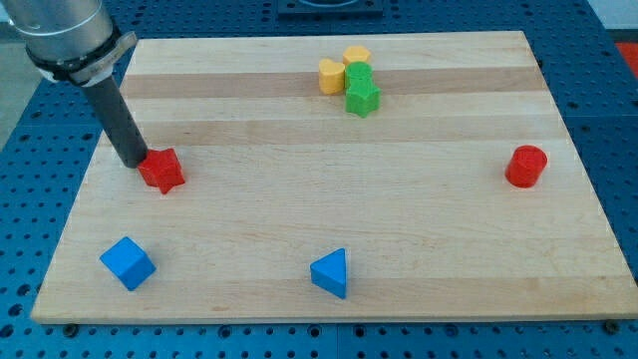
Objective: Move your arm to bottom left
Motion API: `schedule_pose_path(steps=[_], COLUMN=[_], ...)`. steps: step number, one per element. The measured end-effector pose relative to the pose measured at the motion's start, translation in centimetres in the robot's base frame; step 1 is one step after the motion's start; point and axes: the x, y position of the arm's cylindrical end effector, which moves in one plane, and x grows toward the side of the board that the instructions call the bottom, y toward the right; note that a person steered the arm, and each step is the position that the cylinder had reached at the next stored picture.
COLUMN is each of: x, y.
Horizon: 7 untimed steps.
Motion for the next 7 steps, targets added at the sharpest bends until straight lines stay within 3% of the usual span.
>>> schedule_pose_path(steps=[1,3,4,5,7], x=[0.1,-0.3,-0.3,-1.0,-0.2], y=[0.1,8.5,9.6,7.6,-4.0])
